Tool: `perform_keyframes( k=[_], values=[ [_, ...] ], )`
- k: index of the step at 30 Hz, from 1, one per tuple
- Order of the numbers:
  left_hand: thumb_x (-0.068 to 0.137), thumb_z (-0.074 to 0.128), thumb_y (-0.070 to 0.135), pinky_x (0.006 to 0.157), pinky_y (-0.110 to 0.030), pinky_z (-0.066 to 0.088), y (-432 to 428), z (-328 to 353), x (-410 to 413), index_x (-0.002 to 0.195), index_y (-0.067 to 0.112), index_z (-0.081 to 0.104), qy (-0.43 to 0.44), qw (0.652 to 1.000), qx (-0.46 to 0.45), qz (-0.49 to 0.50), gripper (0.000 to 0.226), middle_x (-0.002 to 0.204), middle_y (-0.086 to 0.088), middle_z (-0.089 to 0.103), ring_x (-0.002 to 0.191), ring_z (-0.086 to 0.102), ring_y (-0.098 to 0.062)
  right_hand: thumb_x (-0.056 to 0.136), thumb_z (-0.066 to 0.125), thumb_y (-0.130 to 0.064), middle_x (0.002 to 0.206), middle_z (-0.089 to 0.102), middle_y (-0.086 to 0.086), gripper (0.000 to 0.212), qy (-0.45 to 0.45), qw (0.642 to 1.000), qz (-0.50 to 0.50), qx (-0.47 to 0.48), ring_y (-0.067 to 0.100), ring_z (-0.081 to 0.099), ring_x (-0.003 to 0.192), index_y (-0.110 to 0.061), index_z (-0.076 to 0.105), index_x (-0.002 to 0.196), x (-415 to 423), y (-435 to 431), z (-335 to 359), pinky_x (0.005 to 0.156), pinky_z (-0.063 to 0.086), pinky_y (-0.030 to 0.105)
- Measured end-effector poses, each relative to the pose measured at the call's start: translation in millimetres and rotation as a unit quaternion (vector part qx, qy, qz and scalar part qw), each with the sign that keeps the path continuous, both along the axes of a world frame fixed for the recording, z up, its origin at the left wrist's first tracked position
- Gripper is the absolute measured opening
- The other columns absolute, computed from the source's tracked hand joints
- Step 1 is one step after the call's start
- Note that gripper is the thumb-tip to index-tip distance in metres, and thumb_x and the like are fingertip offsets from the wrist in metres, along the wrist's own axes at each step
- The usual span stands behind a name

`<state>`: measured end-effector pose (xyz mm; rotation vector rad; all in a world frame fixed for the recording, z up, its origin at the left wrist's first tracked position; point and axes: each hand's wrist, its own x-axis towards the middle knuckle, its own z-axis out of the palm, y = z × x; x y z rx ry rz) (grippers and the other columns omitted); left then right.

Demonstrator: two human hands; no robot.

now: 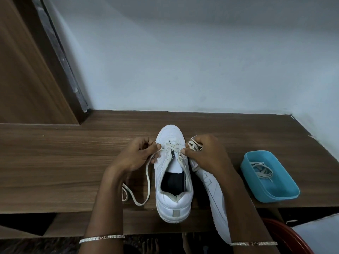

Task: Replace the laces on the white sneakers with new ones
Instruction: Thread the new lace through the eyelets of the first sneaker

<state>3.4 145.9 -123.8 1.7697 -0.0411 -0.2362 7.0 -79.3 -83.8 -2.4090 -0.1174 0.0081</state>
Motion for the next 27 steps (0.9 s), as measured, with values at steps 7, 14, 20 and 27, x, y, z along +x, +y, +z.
perform_keyframes(
  k=[7, 14, 20, 27],
  values=[
    [0.083, 0.078, 0.034, 0.056, -0.022, 0.041, -11.1, 16.2, -2.1, 0.085, 0.014, 0.068, -0.093, 0.994, 0.027, 0.053, 0.022, 0.072, 0.001, 0.058, 0.060, 0.050, -0.006, 0.097, 0.057, -0.015, 0.123, 0.064, -0.008, 0.037, 0.017, 0.991, -0.018, 0.129, 0.006, 0.064, 0.100, -0.023, 0.056, 0.133, -6.5, -10.1, 26.1, 0.085, 0.052, 0.026],
    [0.068, 0.085, 0.049, 0.059, -0.031, 0.040, -16.7, 20.2, -6.7, 0.081, 0.015, 0.067, -0.059, 0.996, 0.067, -0.005, 0.041, 0.066, 0.002, 0.056, 0.061, 0.049, -0.012, 0.106, 0.042, -0.022, 0.076, 0.067, -0.004, 0.027, 0.010, 0.993, -0.006, 0.117, -0.004, 0.054, 0.052, -0.017, 0.057, 0.128, -10.3, -8.0, 28.5, 0.056, 0.040, 0.017],
    [0.055, 0.091, 0.055, 0.058, -0.028, 0.042, -15.4, 21.9, -8.6, 0.081, 0.013, 0.064, -0.024, 0.992, 0.122, -0.011, 0.057, 0.065, 0.006, 0.060, 0.060, 0.052, -0.009, 0.105, 0.041, -0.018, 0.103, 0.067, 0.008, 0.029, 0.049, 0.997, 0.040, 0.032, 0.018, 0.056, 0.081, -0.009, 0.054, 0.129, -14.7, 2.2, 24.6, 0.081, 0.050, 0.040],
    [0.077, 0.084, 0.025, 0.053, -0.025, 0.045, -18.8, 34.8, -17.6, 0.079, 0.006, 0.074, 0.019, 0.997, 0.073, -0.006, 0.021, 0.067, -0.010, 0.069, 0.051, 0.055, -0.012, 0.098, 0.053, -0.005, 0.085, 0.076, -0.004, 0.017, -0.009, 0.985, 0.009, 0.175, 0.006, 0.066, 0.059, -0.013, 0.064, 0.108, -15.4, 6.9, 21.6, 0.052, 0.039, 0.008]
  ],
)
